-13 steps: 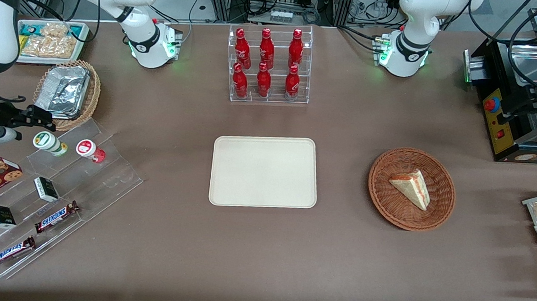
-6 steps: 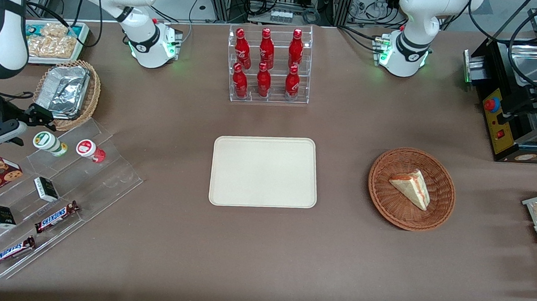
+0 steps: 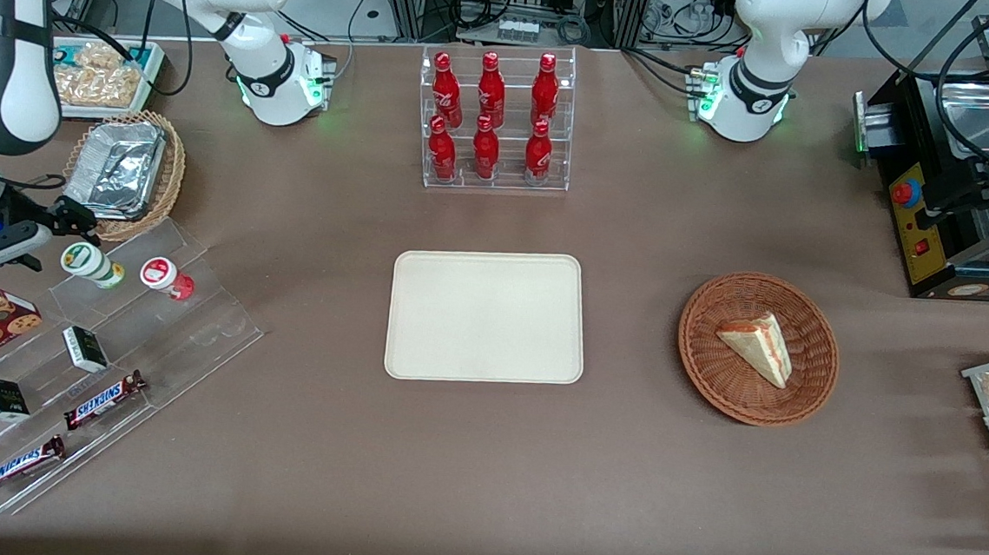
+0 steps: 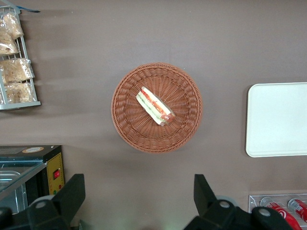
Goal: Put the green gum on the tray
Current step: 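Close the right gripper around the green-labelled gum tub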
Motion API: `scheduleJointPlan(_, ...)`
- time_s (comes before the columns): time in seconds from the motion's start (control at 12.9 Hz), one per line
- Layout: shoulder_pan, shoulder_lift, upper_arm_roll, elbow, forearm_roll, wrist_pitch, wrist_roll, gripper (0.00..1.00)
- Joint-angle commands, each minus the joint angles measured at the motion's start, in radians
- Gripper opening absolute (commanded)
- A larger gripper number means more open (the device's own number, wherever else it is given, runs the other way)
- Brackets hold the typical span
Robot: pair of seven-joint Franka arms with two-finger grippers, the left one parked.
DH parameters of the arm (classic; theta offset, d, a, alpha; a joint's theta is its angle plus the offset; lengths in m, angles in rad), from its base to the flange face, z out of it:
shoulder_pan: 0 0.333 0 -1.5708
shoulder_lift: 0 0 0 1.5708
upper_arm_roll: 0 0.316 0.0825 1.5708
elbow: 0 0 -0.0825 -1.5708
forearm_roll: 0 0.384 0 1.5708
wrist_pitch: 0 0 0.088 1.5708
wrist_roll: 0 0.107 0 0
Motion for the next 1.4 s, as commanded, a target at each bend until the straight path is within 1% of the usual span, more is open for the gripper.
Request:
scheduleJointPlan(0.0,0.003,-0.03,-0.018,-0.058,-0.01,0.034,-0.009,1.0)
scheduleJointPlan(0.39,0.003,-0.029,-0.018,-0.097,-0.01,0.079,-0.01,1.0)
scheduleJointPlan(0.62,0.003,-0.023,-0.02,-0.101,-0.011,0.079,-0.012,0.99)
scheduleJointPlan(0.7,0.003,-0.021,-0.02,-0.1,-0.011,0.083,-0.022,0.98)
scheduleJointPlan(0.85,0.004,-0.018,-0.02,-0.098,-0.011,0.099,-0.041,0.9)
scheduleJointPlan(0.93,0.004,-0.015,-0.02,-0.097,-0.013,0.1,-0.041,0.81)
scheduleJointPlan(1.01,0.004,-0.014,-0.02,-0.095,-0.013,0.108,-0.044,0.77)
scheduleJointPlan(1.09,0.004,-0.012,-0.02,-0.095,-0.013,0.111,-0.051,0.67)
scheduleJointPlan(1.24,0.004,-0.007,-0.02,-0.094,-0.013,0.111,-0.053,0.13)
scheduleJointPlan(1.32,0.004,-0.006,-0.02,-0.092,-0.013,0.11,-0.053,0.0)
